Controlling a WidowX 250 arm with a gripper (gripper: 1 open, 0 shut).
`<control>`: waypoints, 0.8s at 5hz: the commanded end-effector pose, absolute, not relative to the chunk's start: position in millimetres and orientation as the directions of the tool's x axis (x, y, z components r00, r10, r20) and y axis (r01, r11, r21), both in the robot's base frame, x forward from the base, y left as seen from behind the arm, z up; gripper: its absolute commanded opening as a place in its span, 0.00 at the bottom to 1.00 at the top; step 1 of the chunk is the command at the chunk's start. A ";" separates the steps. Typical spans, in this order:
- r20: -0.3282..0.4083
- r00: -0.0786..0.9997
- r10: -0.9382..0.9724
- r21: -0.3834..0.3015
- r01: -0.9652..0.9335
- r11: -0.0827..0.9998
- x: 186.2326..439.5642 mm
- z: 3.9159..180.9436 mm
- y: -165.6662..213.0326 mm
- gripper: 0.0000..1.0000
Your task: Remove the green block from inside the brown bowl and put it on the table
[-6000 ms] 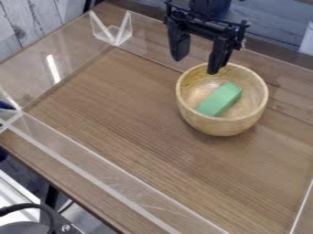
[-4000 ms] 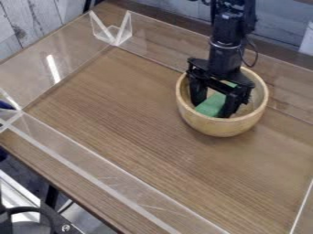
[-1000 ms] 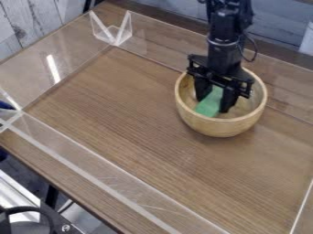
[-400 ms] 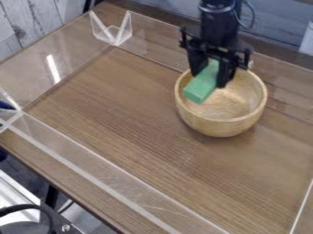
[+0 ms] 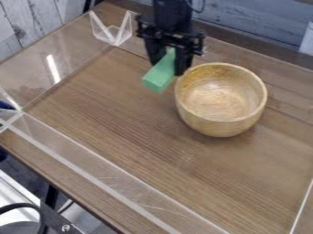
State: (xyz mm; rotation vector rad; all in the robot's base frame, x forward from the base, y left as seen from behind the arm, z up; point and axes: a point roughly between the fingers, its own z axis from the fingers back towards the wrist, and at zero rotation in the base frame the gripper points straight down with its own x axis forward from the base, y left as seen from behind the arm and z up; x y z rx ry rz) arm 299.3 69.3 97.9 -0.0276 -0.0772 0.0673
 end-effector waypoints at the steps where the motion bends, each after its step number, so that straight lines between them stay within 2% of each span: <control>1: 0.147 0.988 0.057 0.017 -0.060 0.998 292.7 110.9 86.9 0.00; 4: 0.036 0.998 0.045 0.044 -0.046 0.998 268.0 62.2 97.9 0.00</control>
